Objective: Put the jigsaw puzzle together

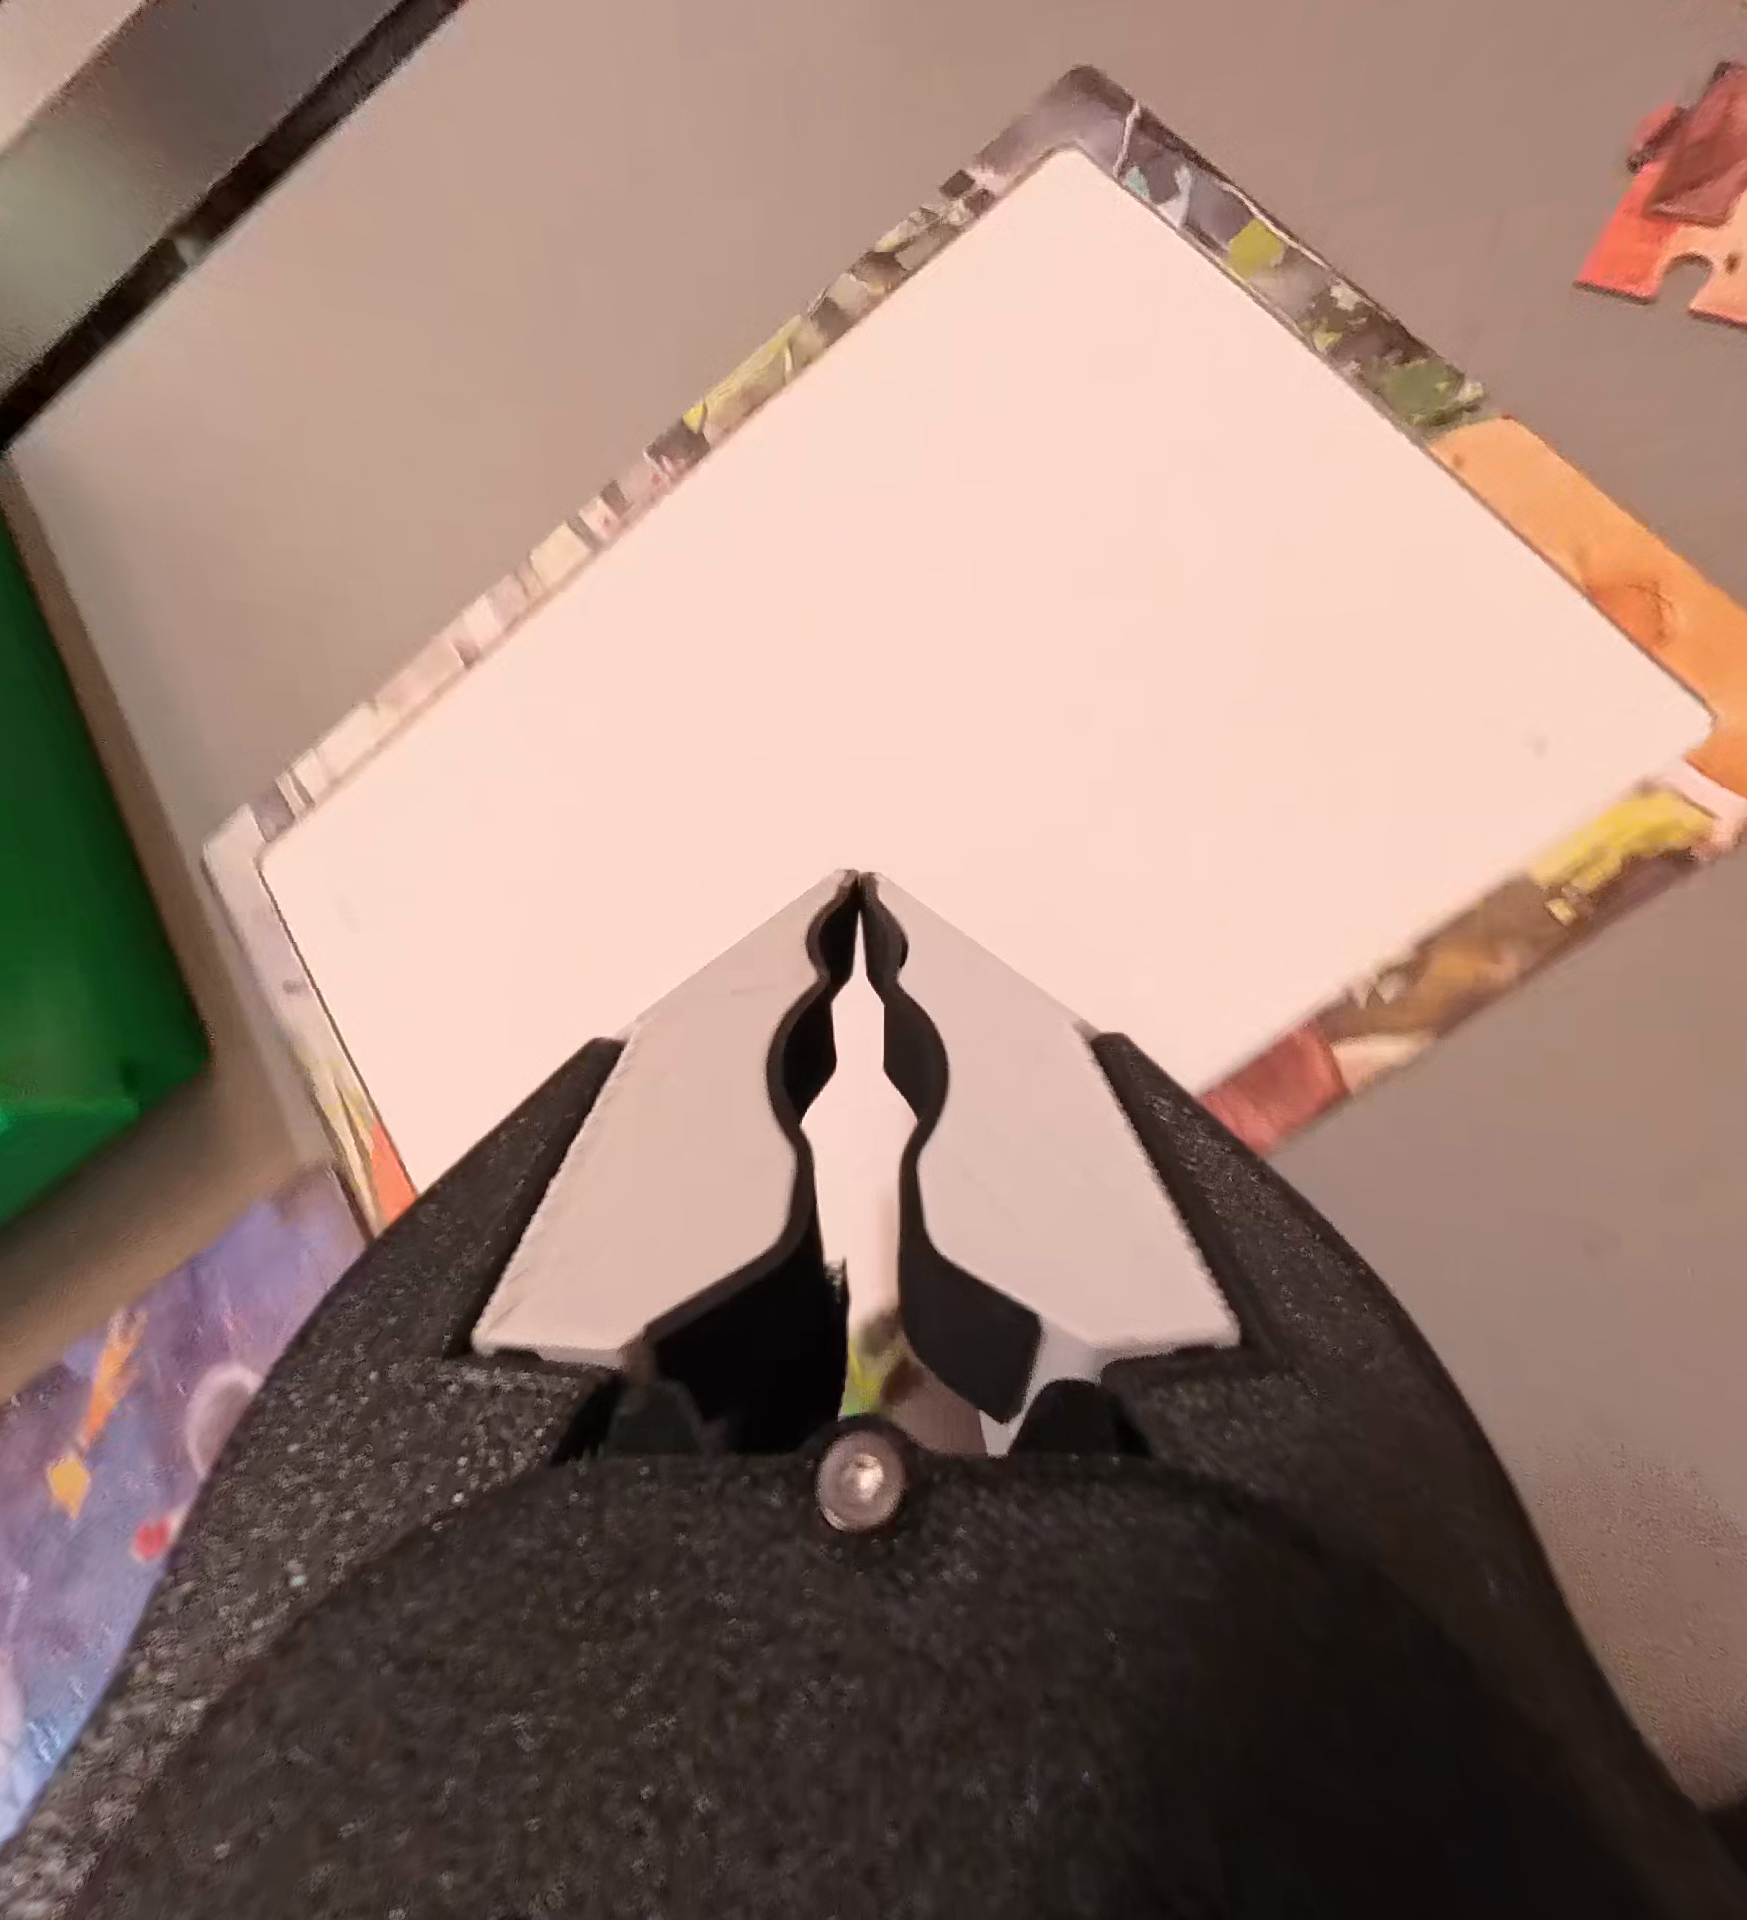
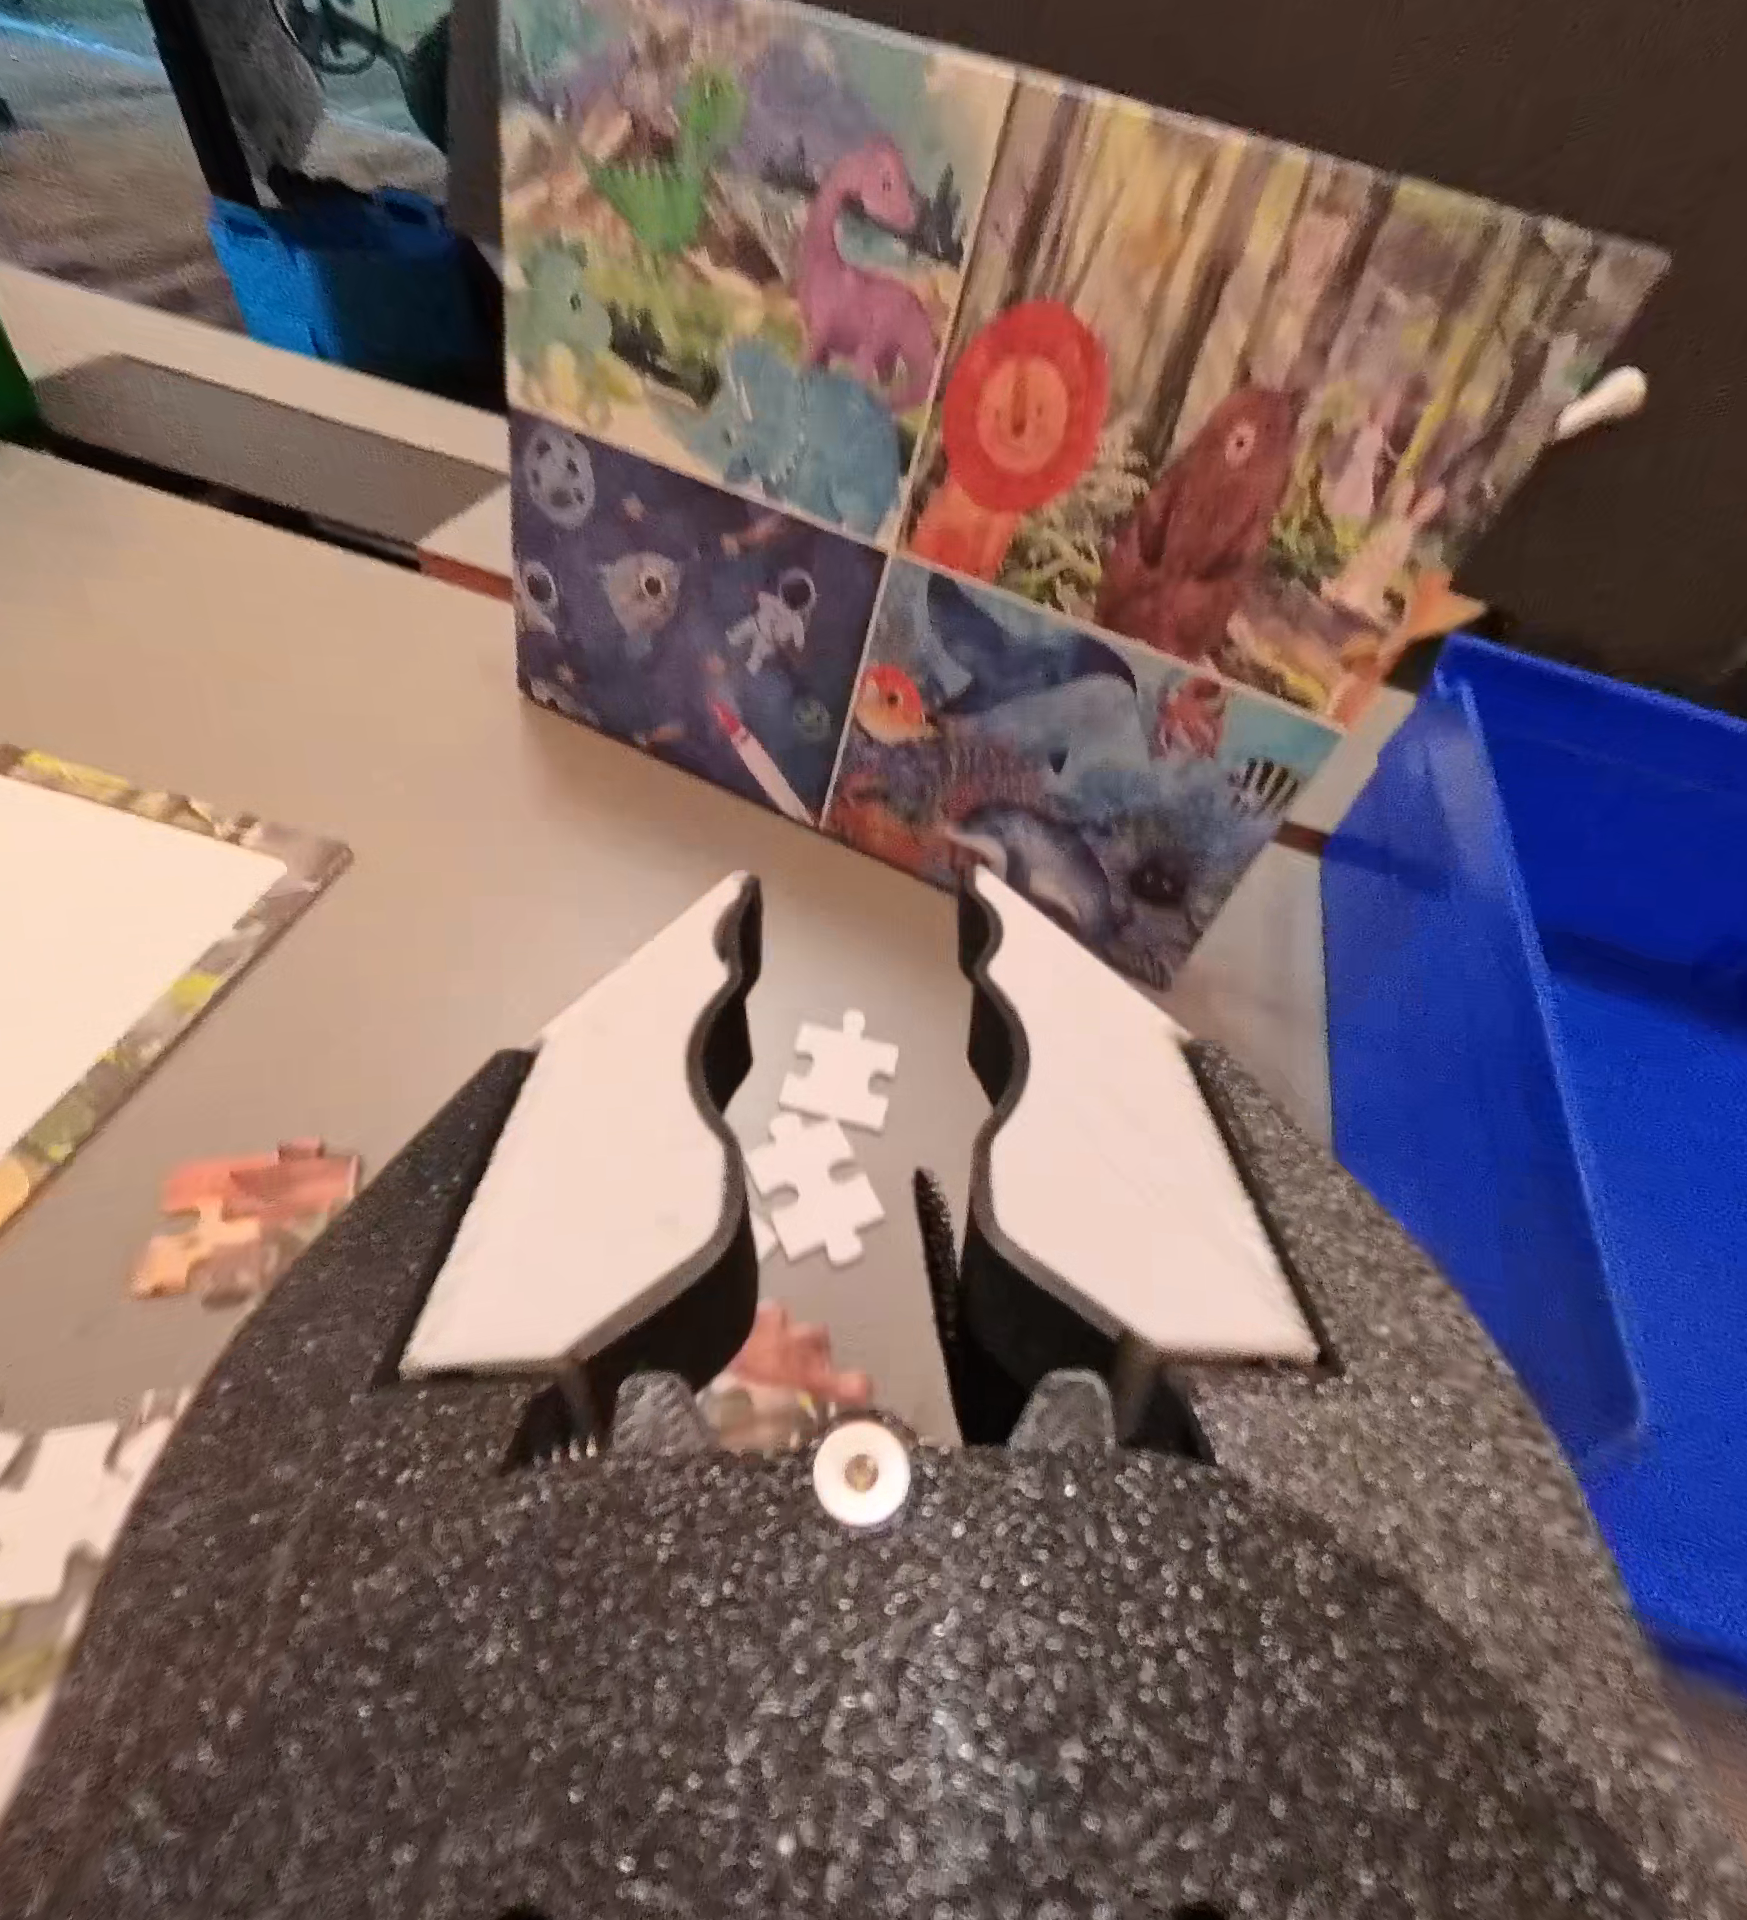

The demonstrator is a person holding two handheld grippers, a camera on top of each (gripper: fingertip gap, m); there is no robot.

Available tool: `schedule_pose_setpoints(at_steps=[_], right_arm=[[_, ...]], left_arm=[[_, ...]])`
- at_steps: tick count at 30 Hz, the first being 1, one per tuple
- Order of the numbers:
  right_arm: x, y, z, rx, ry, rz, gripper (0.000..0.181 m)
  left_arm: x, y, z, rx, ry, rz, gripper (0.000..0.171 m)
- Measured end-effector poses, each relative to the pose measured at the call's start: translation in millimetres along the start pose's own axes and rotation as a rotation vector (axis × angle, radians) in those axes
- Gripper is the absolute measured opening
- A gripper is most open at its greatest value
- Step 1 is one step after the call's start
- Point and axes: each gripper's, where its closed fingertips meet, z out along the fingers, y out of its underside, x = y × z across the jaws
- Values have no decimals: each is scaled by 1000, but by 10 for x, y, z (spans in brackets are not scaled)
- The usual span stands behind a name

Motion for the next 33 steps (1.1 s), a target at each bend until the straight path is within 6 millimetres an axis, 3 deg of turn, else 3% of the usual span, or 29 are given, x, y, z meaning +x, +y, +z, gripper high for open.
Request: schedule_pose_setpoints(at_steps=[3,6,9,10,12,14,16,19,22,25,27,30,33], right_arm=[[79,347,-246,-66,10,31,38],[178,535,-571,-61,35,75,35],[186,821,-842,-57,54,116,33],[169,866,-907,-59,52,116,34],[183,755,-1003,-2,76,93,32],[154,706,-980,17,72,68,27],[85,782,-901,-30,38,58,31],[45,799,-878,-41,26,39,33],[34,800,-886,-38,22,36,32],[30,814,-875,-44,11,47,32],[32,824,-869,-48,5,58,32],[38,821,-874,-43,-1,72,32],[38,821,-875,-41,-6,79,32]], left_arm=[[-67,-204,202,-13,-21,42,0],[126,-227,410,-79,53,44,0],[273,-308,456,-57,26,103,0],[309,-325,458,-59,18,104,0],[359,-349,462,-56,16,83,0],[383,-362,455,-48,20,52,0],[398,-412,438,-19,20,20,0],[454,-663,339,102,25,78,3],[758,-953,195,244,185,187,6],[1209,-1052,123,248,468,266,9],[1403,-1042,194,181,572,302,34],[1512,-1044,401,131,546,391,43],[1613,-1049,500,95,570,385,40]])
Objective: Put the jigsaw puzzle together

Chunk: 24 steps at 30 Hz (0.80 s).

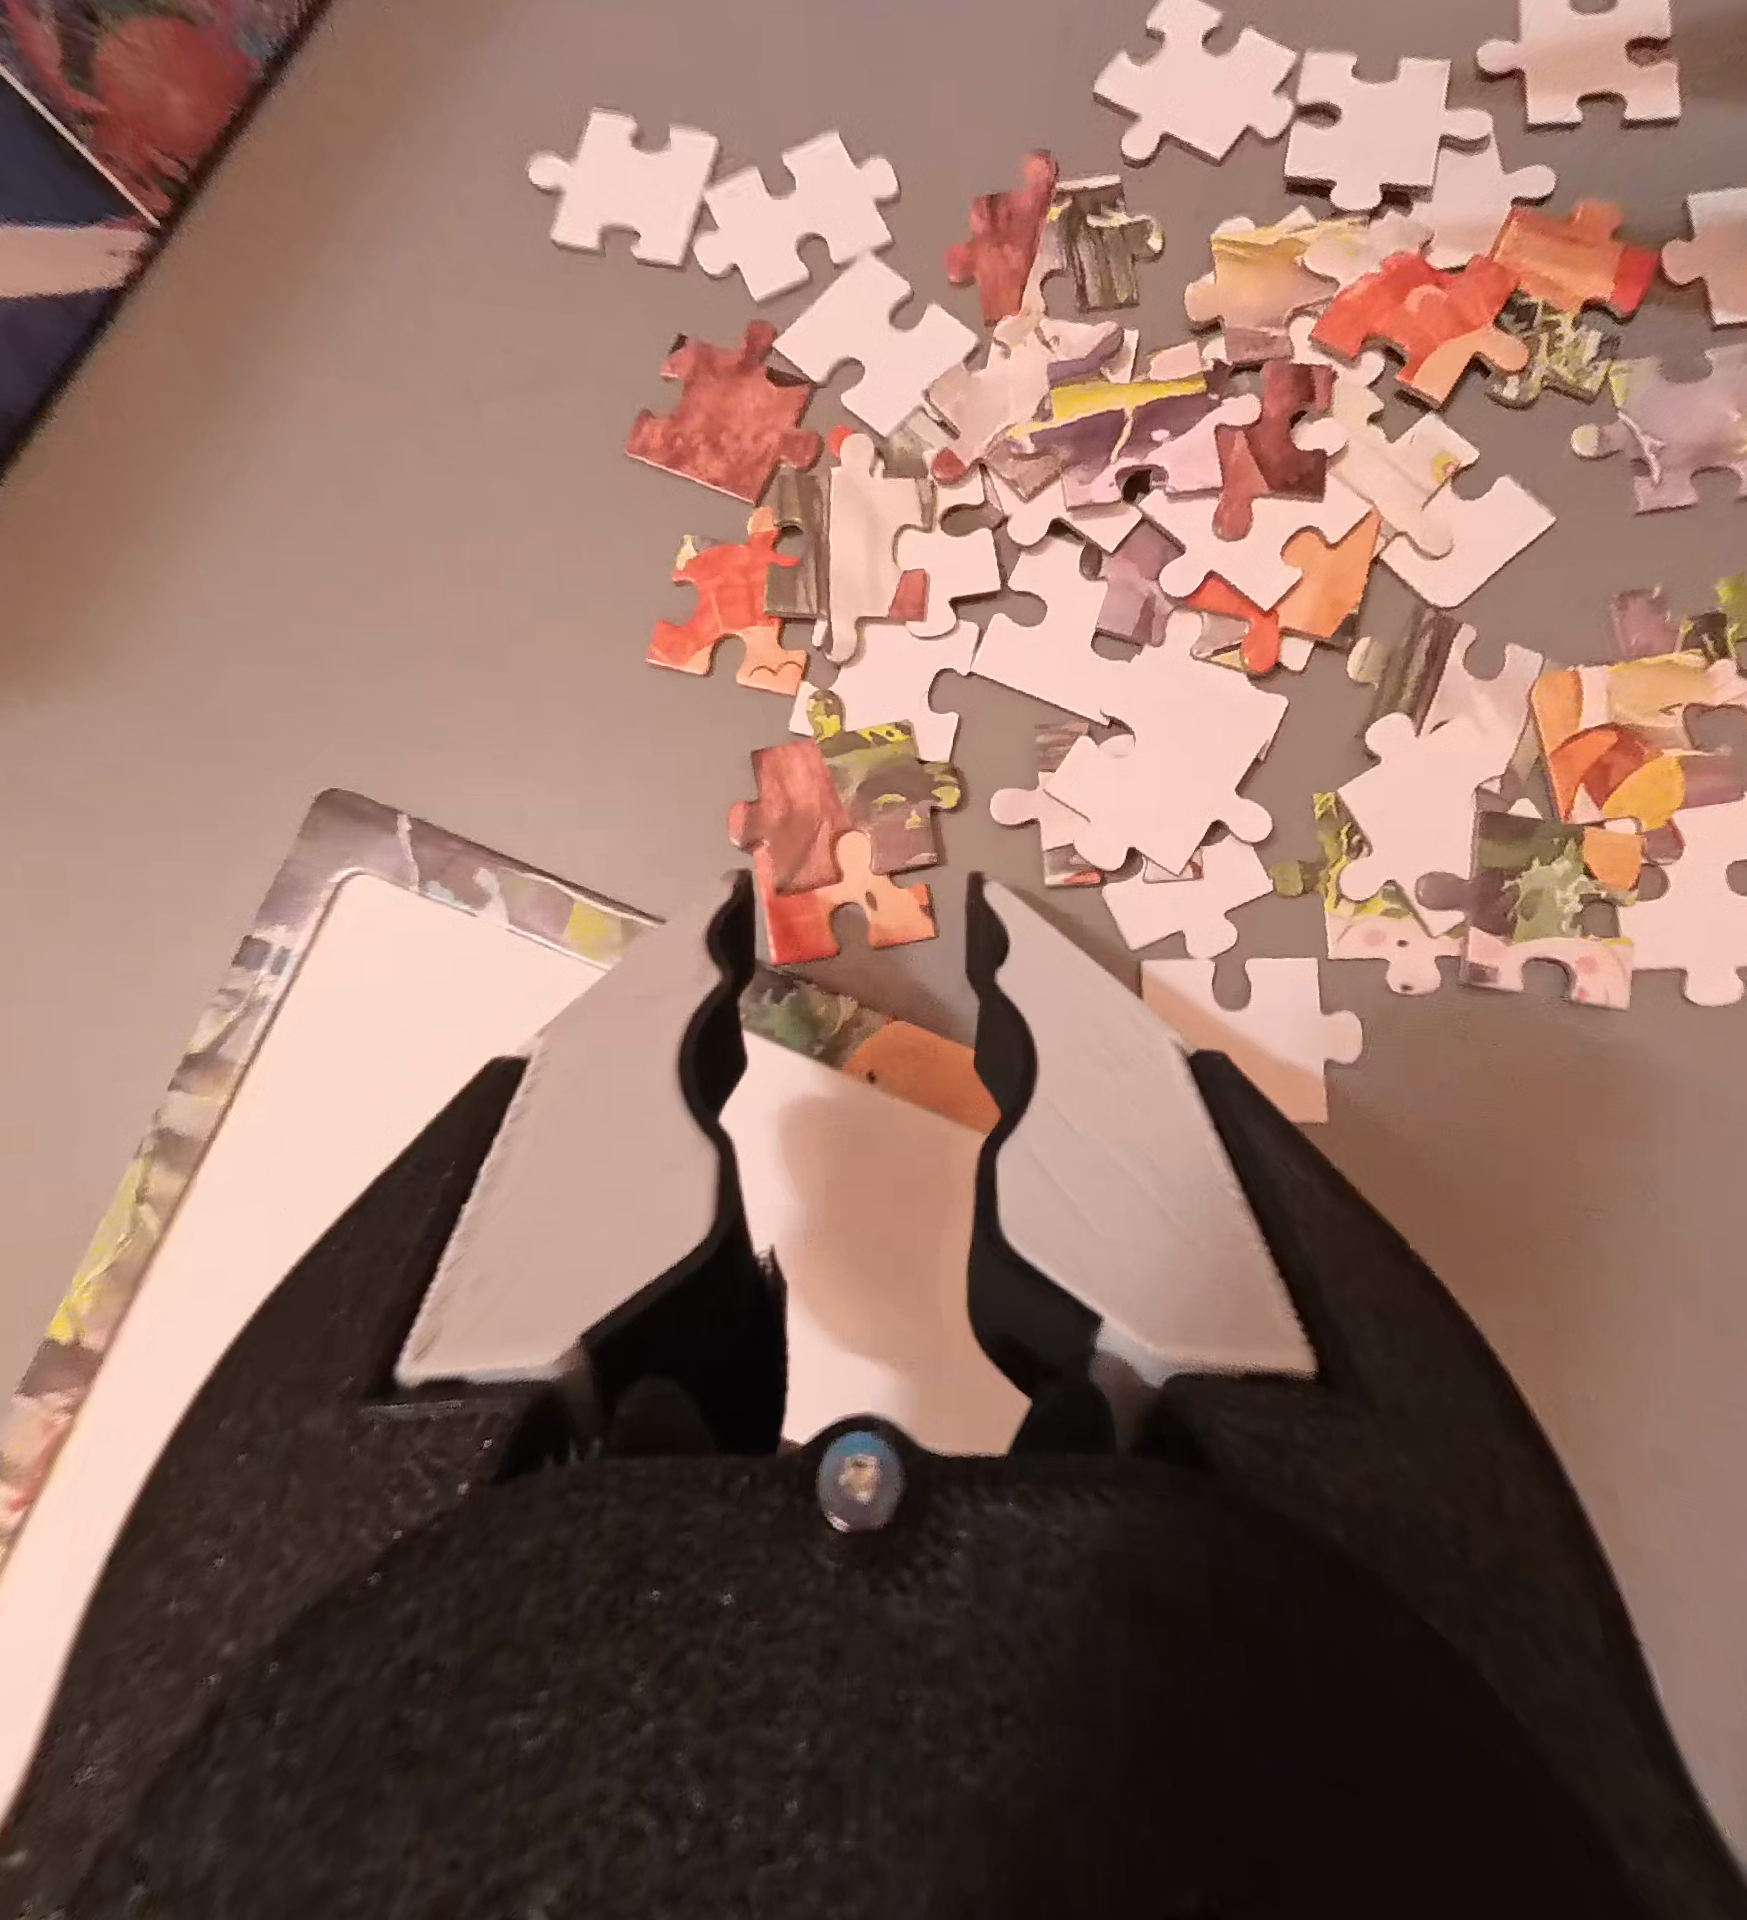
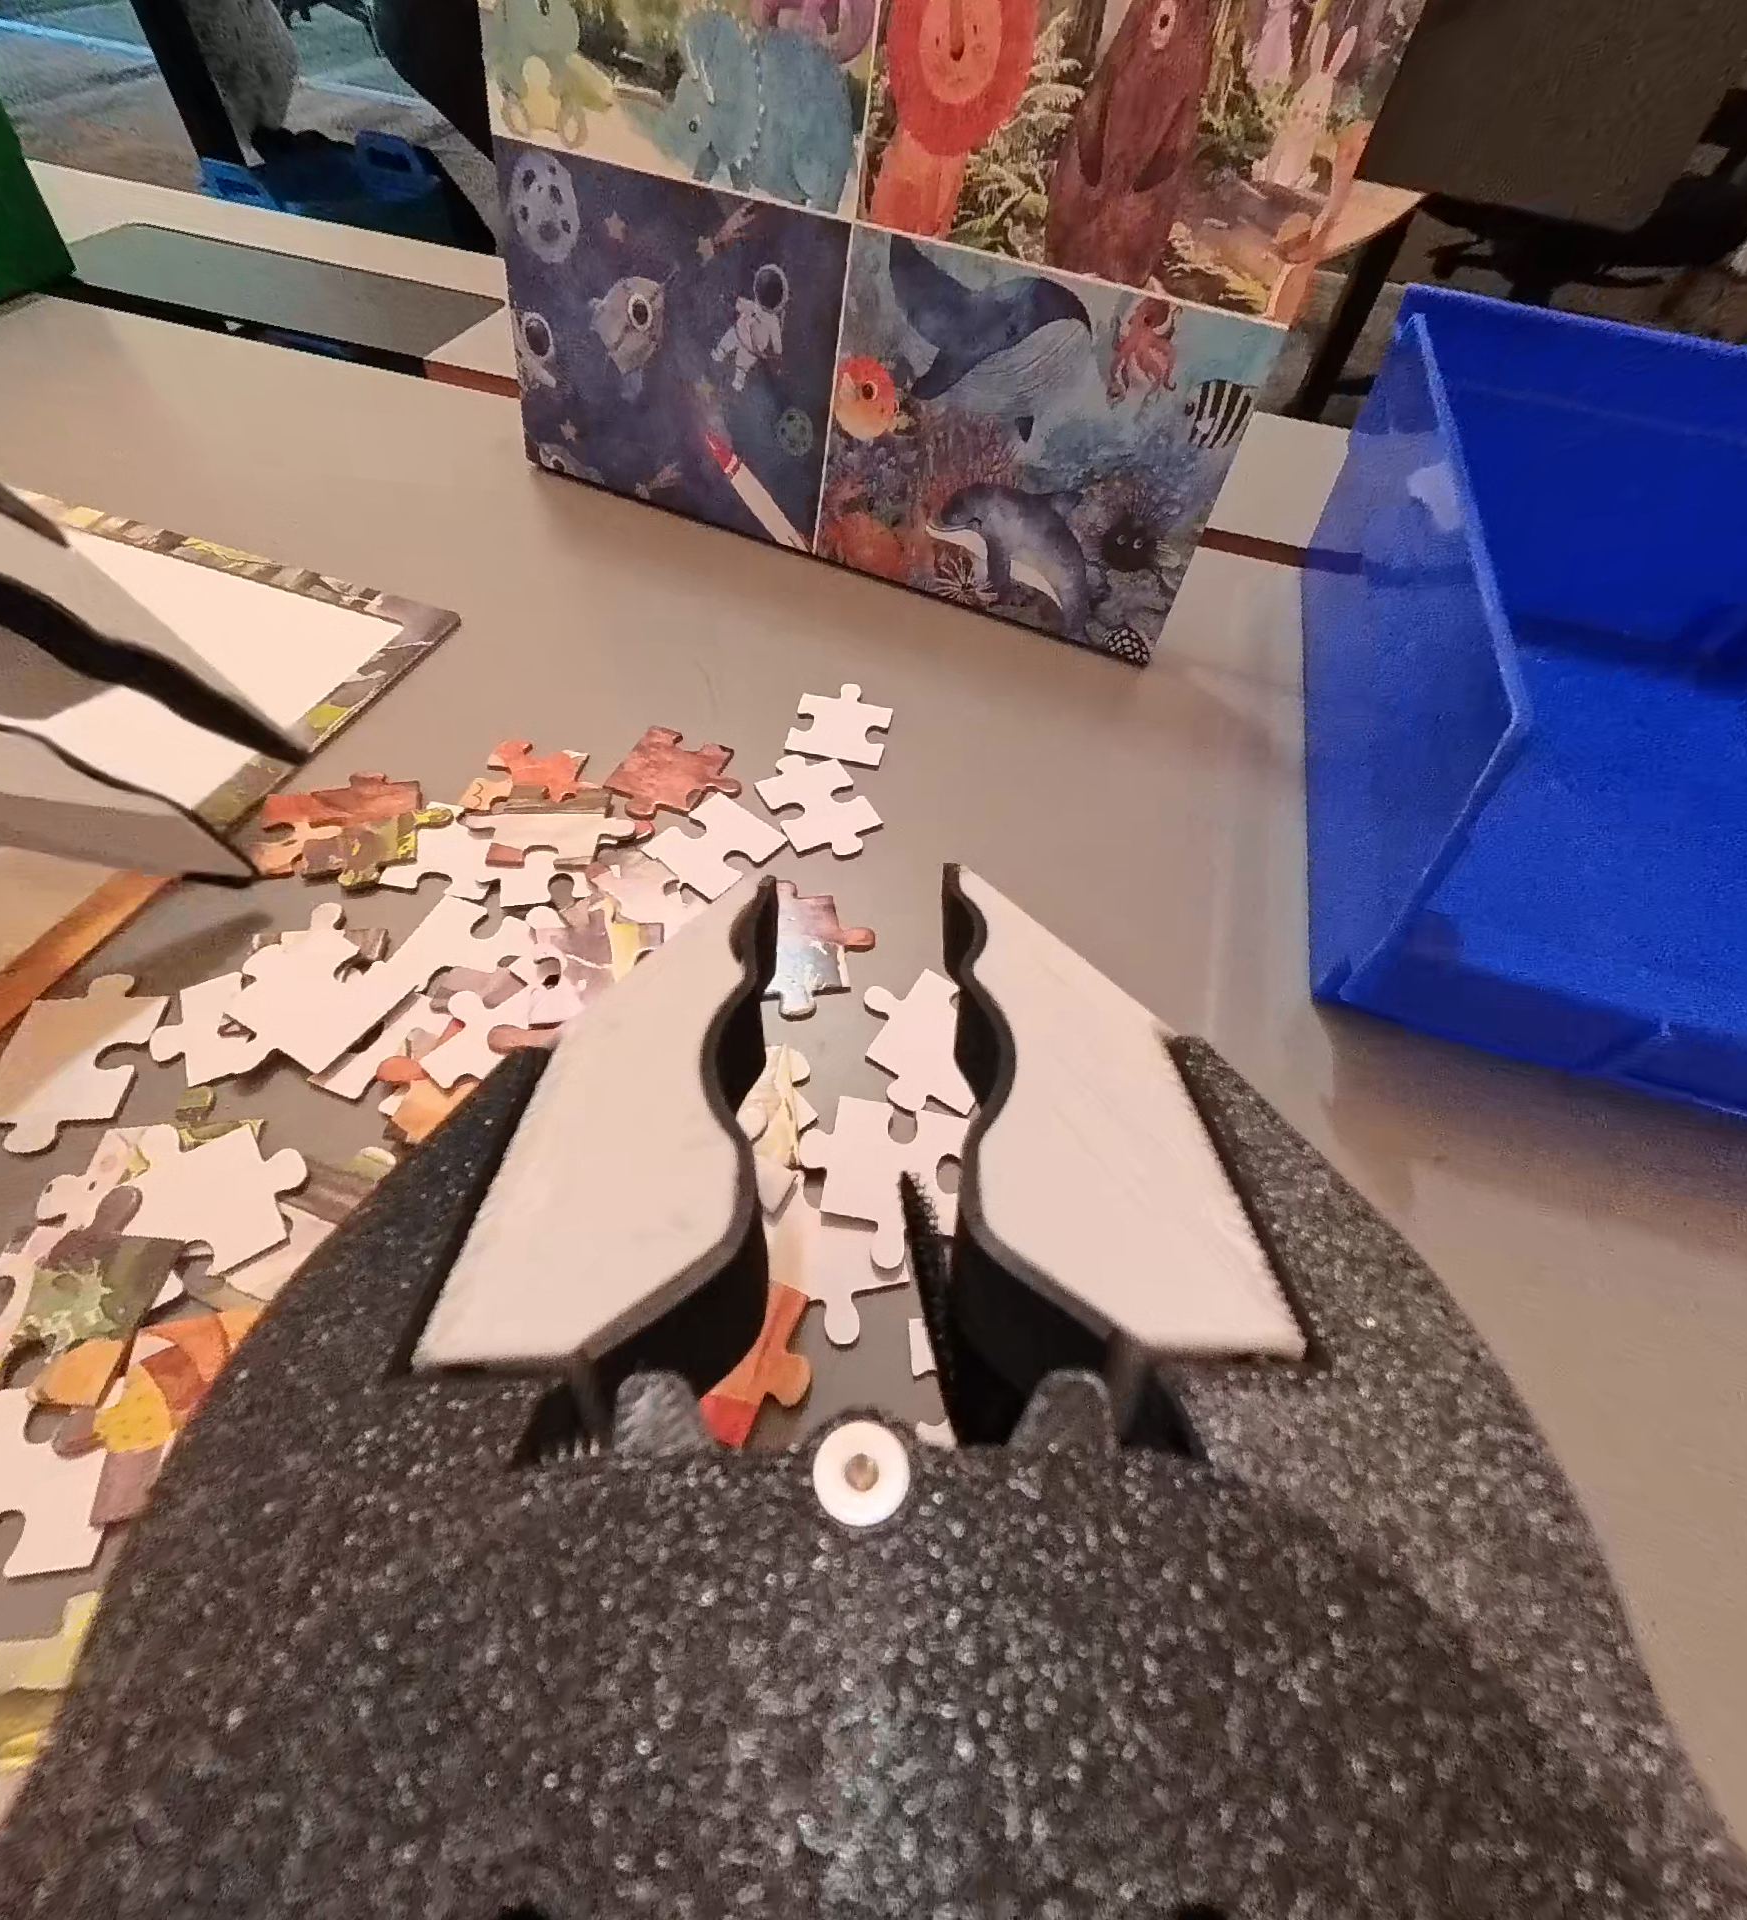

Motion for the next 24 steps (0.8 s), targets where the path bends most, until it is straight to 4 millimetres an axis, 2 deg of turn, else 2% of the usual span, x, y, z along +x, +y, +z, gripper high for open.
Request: schedule_pose_setpoints(at_steps=[4,7,9,13,15,17,21,24], right_arm=[[-14,15,16,-8,-13,5,32],[-25,32,30,-17,-22,8,32],[-32,52,43,-29,-27,8,32],[-42,63,48,-34,-31,8,32],[-47,75,58,-41,-34,7,32],[-60,98,75,-55,-39,3,32],[-79,121,88,-68,-40,-12,32],[-84,132,94,-74,-44,-11,32]], left_arm=[[80,33,81,-35,31,-51,39],[385,-62,110,5,128,-30,38],[435,-95,138,4,99,-4,38],[209,-141,8,38,-18,-47,39],[59,-77,-11,24,-76,-34,39],[-2,1,28,-11,-75,-23,40],[-30,20,115,-34,-24,-59,40],[9,11,129,-34,5,-76,32]])
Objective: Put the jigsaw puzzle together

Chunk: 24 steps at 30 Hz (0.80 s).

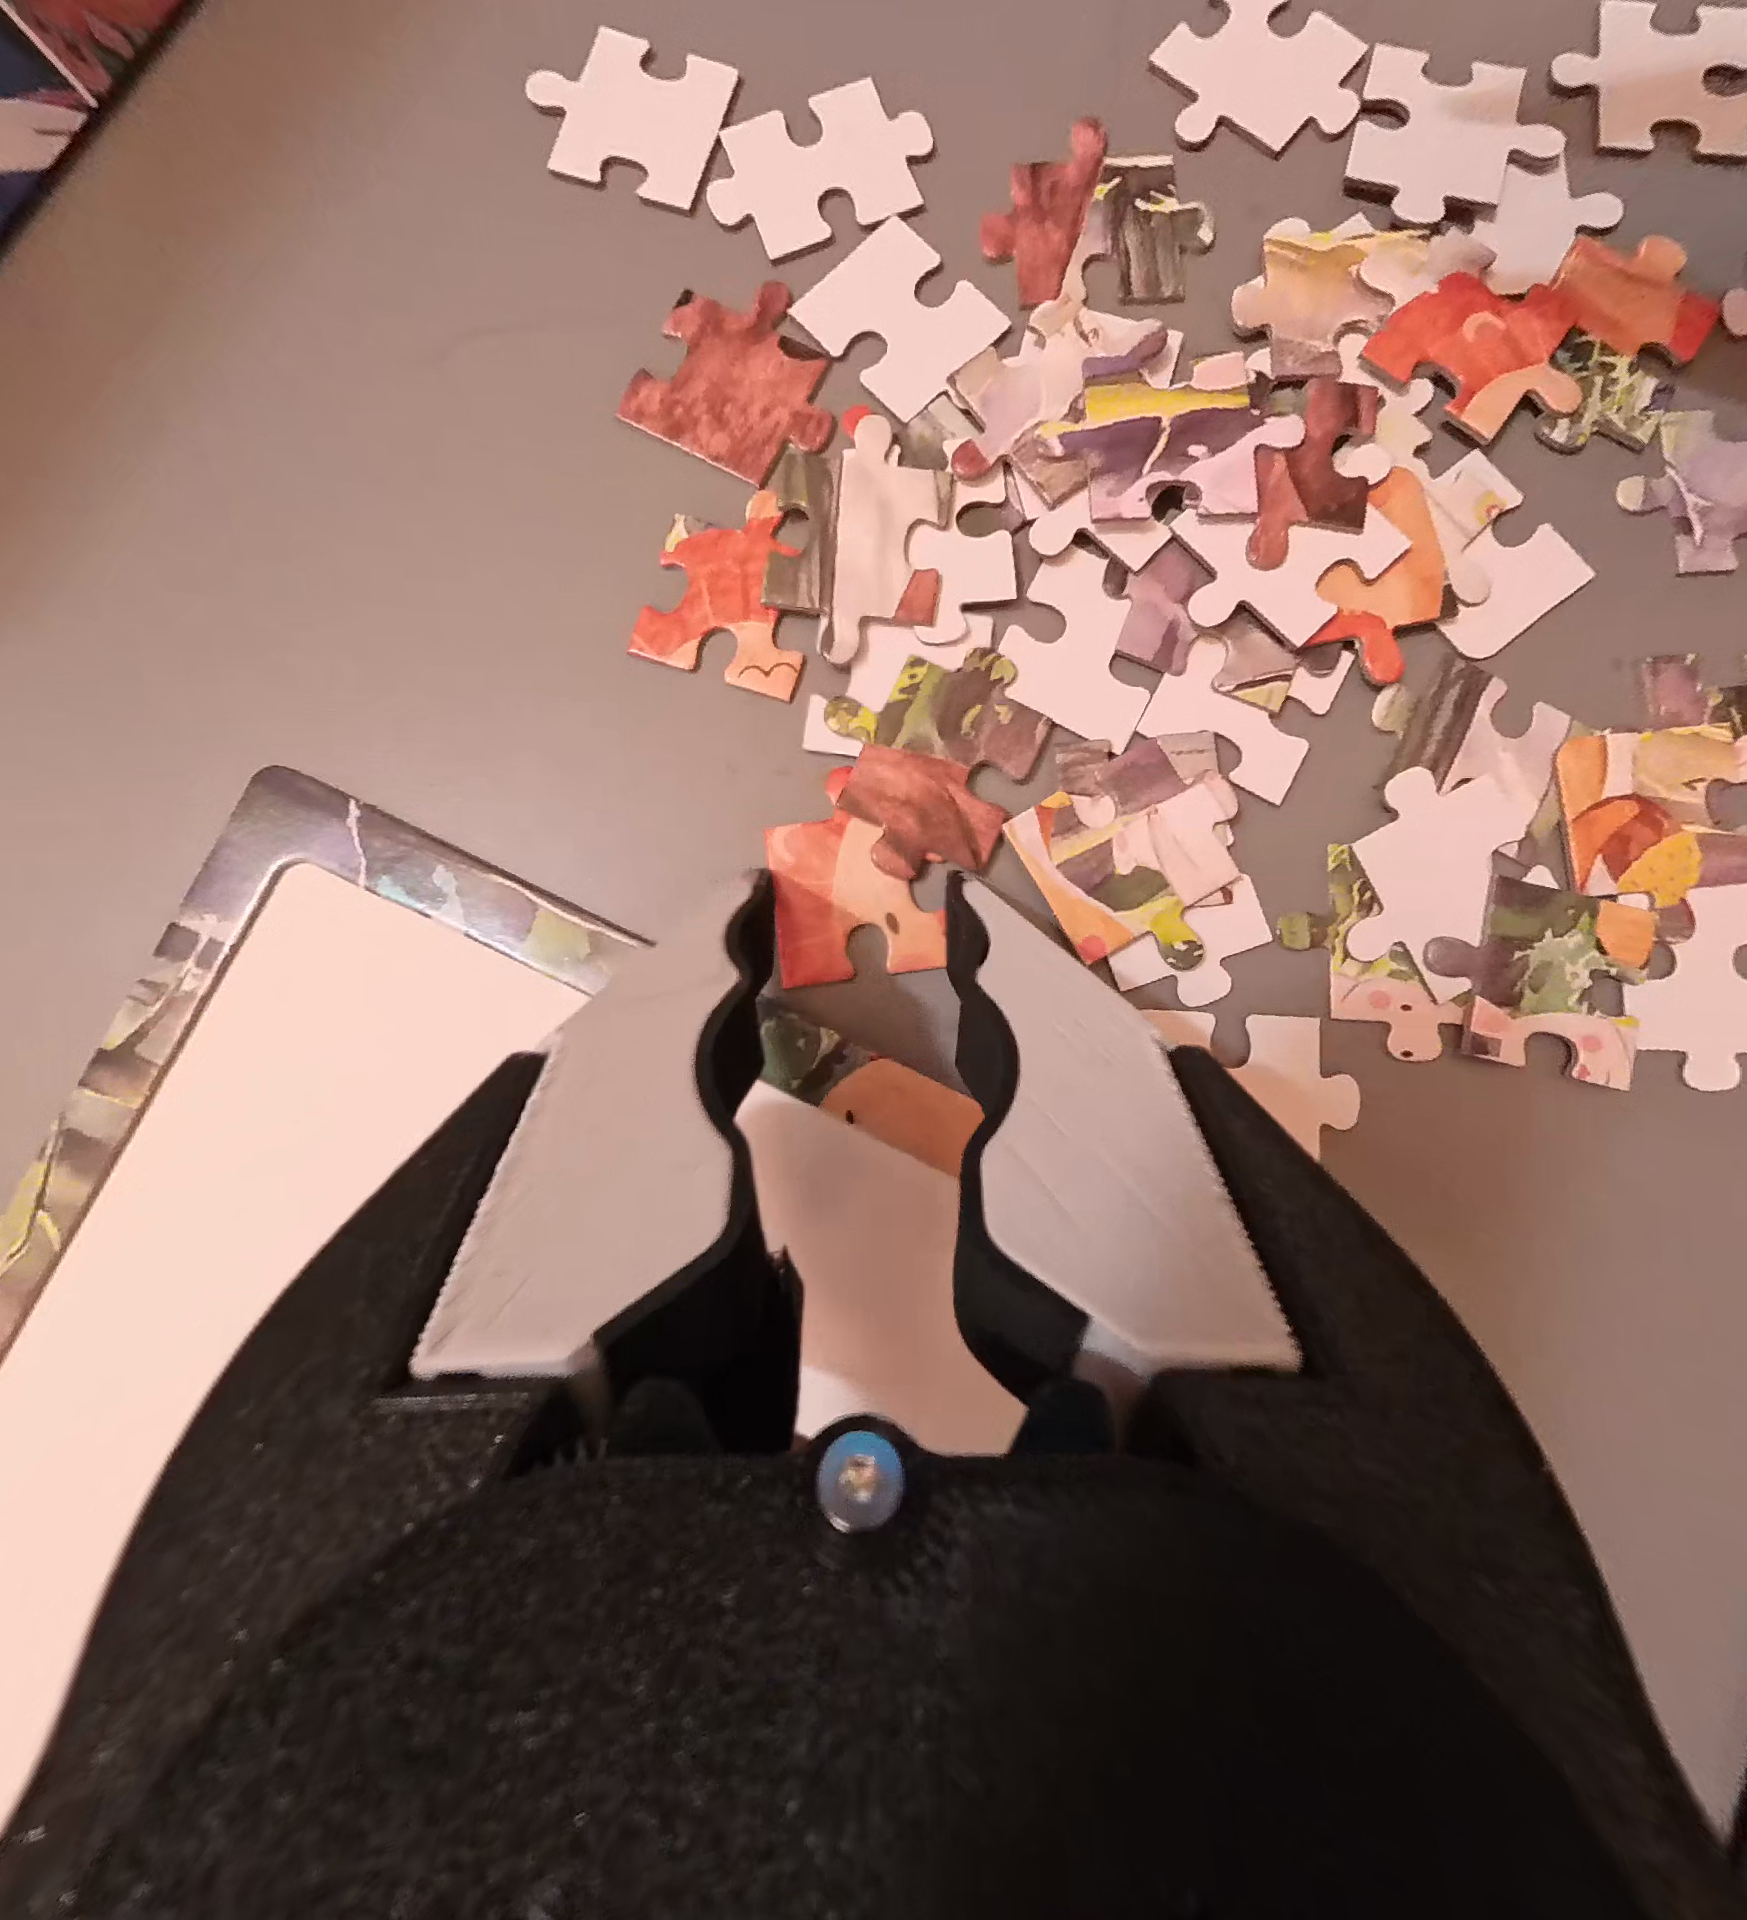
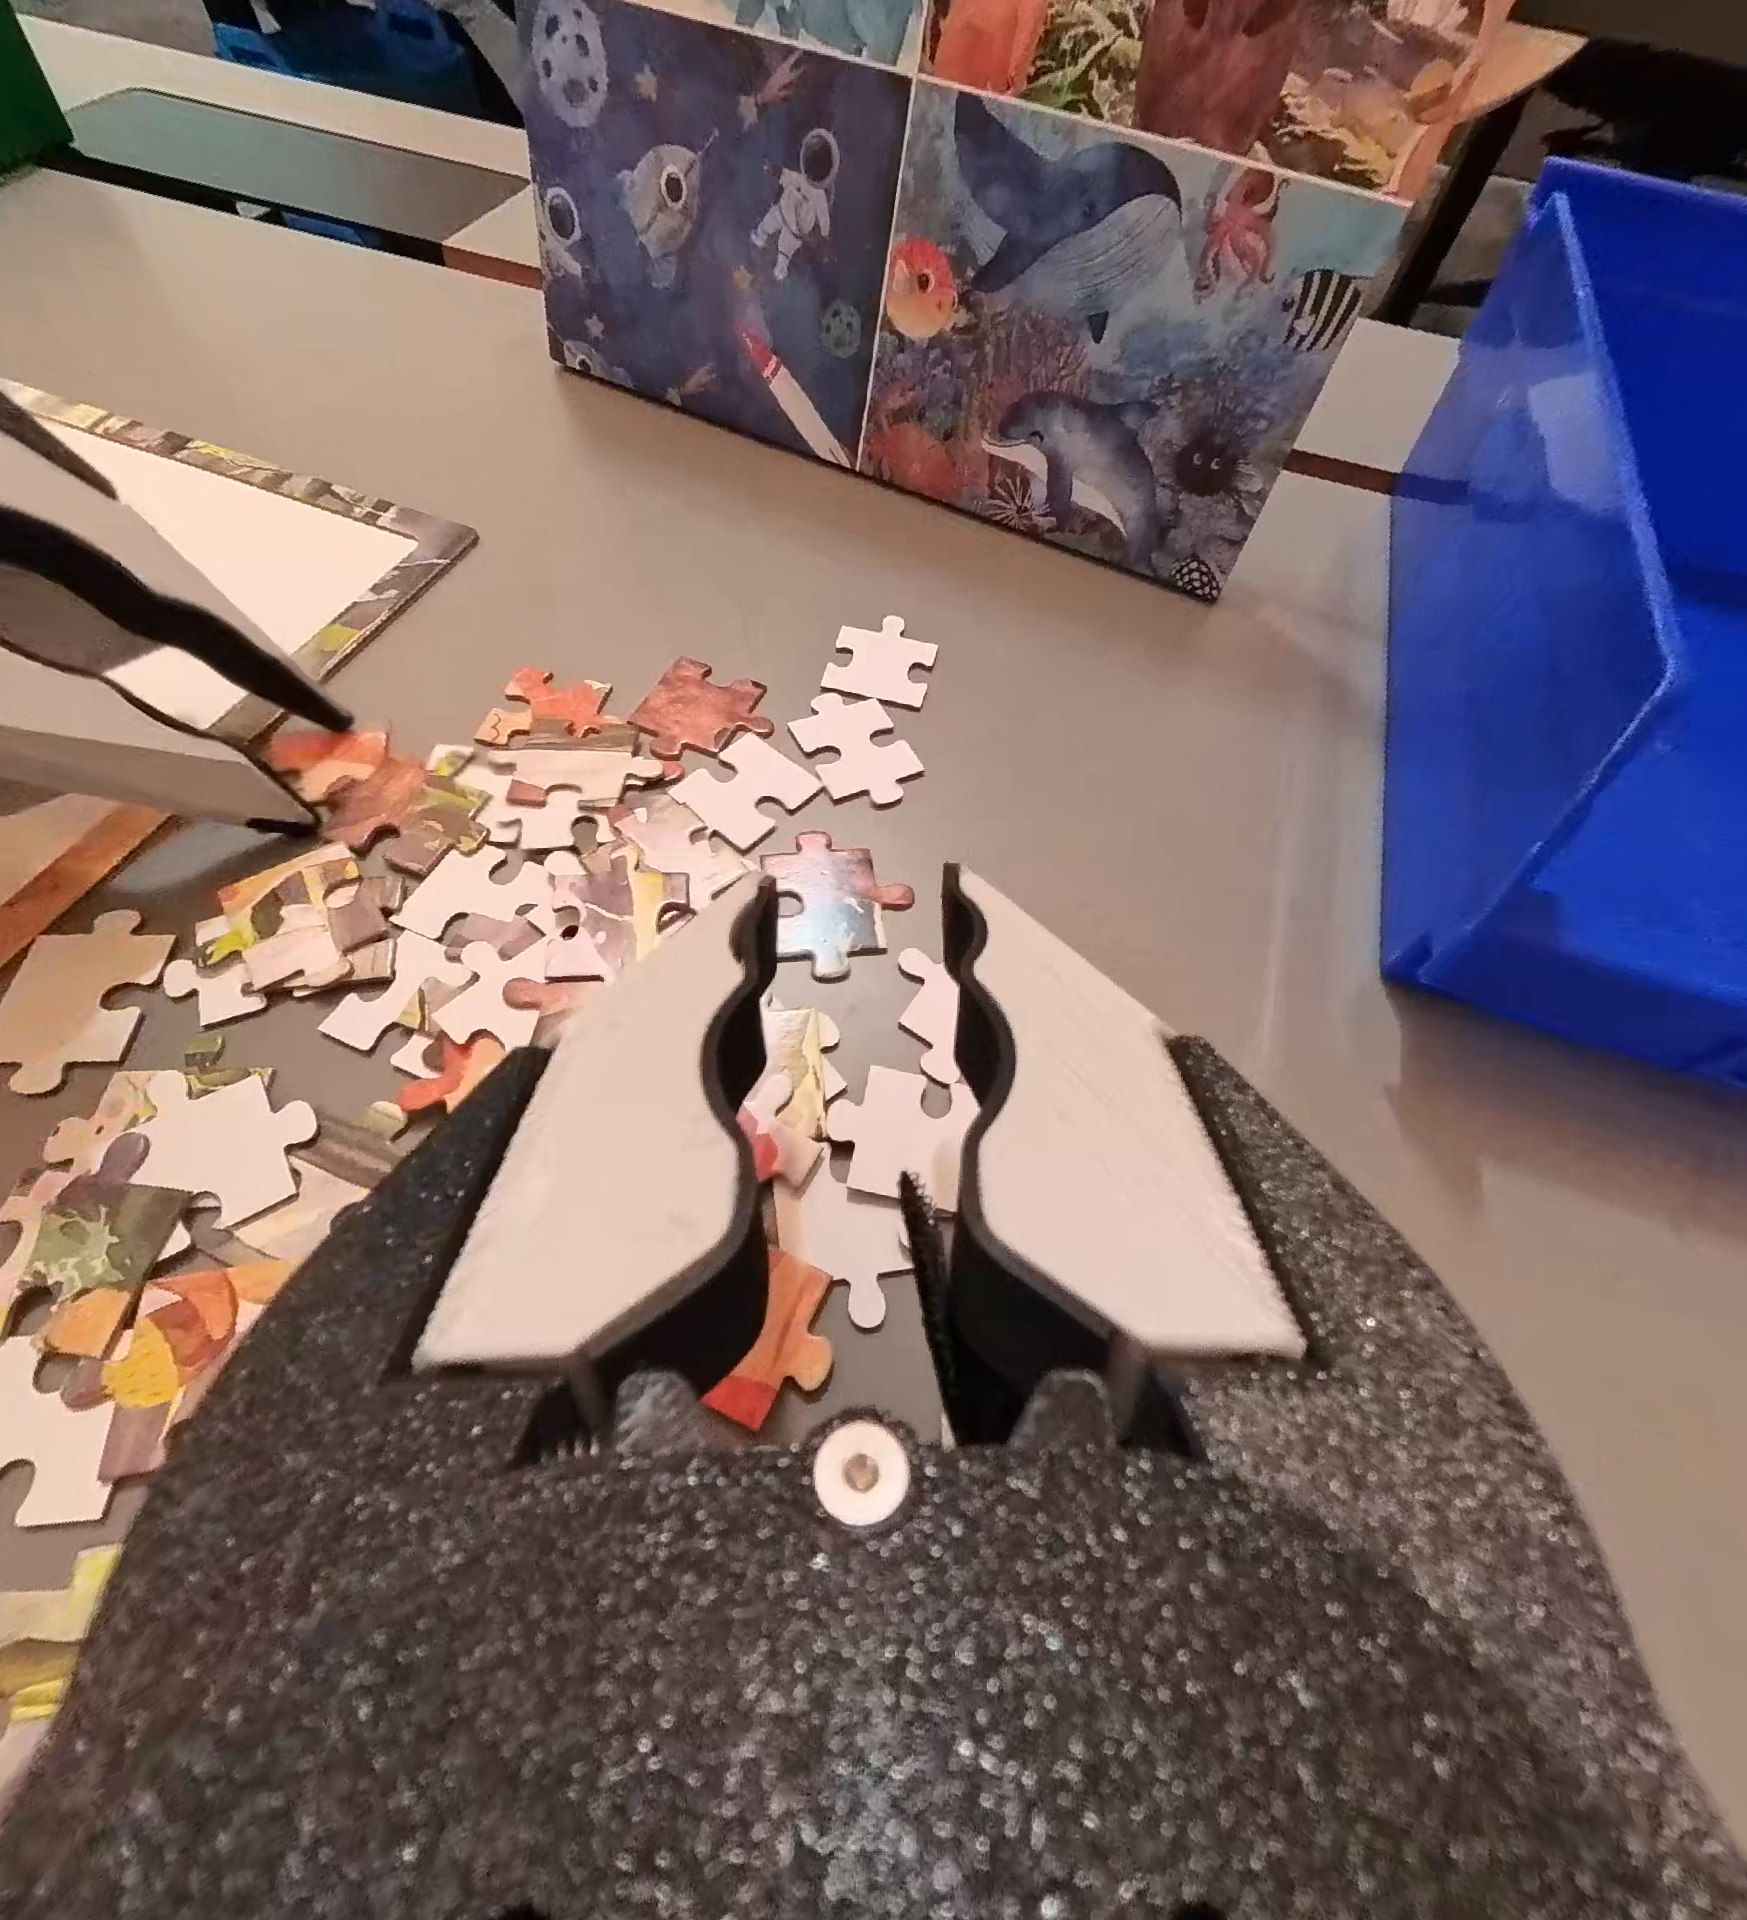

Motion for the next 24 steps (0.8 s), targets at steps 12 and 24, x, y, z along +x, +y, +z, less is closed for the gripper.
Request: schedule_pose_setpoints(at_steps=[12,24], right_arm=[[-15,26,20,-14,-11,2,32],[-34,61,45,-35,-13,-13,32]], left_arm=[[-246,-1,-369,74,-222,22,1],[-647,1020,-1149,106,-338,-281,23]])
